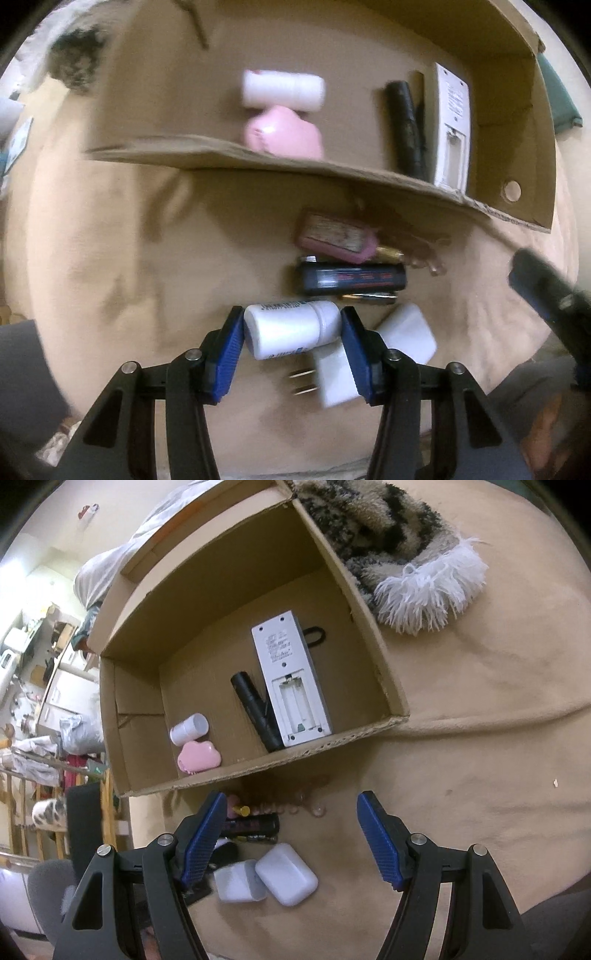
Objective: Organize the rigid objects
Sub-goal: 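Grasp the white pill bottle with the left tool while the right tool grasps the white earbuds case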
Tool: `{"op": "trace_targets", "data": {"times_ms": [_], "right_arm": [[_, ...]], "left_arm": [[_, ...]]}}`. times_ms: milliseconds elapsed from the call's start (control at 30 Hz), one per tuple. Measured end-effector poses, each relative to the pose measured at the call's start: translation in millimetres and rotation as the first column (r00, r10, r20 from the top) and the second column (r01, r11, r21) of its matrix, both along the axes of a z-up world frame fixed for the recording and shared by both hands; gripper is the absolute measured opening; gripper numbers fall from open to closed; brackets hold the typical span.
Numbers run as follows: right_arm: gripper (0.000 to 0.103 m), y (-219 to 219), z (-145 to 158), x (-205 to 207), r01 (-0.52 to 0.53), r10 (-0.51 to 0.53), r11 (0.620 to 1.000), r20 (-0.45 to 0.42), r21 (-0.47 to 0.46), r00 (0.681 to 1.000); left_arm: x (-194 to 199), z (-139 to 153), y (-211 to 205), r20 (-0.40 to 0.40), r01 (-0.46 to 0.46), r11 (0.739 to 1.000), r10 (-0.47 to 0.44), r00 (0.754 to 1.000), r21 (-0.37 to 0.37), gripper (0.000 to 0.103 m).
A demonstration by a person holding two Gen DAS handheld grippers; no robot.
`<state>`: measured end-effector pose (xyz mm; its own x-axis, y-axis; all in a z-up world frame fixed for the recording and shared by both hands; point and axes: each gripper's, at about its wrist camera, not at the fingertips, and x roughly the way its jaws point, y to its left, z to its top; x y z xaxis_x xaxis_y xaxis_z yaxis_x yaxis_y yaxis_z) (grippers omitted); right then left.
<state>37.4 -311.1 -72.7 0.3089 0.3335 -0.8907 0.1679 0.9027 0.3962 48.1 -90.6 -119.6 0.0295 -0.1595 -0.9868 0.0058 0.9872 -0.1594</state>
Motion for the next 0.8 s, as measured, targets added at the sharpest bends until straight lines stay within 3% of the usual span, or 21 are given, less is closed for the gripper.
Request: {"op": "trace_targets", "data": {"times_ms": [200,400,600,667,800], "right_arm": [[0.077,34,-23,-2,-0.189,0.176,0.975,-0.116,-0.118,0.978],[0.077,77,-42,-15,-0.400,0.353,0.875,-0.205,-0.275,0.913],[0.077,106,-62,-25,-0.526,0.453,0.777,-0.274,-0.345,0.848],[0.076,110,-65,-25,-0.535,0.462,0.768,-0.273,-0.353,0.844],[0.076,109,-67,-19,-0.516,0.446,0.789,-0.267,-0.333,0.854]], "left_arm": [[-3,30,35,0.061,0.008,0.999,-0.011,0.998,0.046,0.048],[-9,48,70,0.085,-0.032,0.999,0.029,0.996,0.028,0.048],[-11,48,78,0.099,-0.082,0.997,0.082,0.992,0.000,0.048],[-11,50,79,0.109,-0.079,0.997,0.078,0.991,0.007,0.048],[-10,47,70,0.111,-0.069,0.998,0.068,0.991,0.004,0.048]]}}
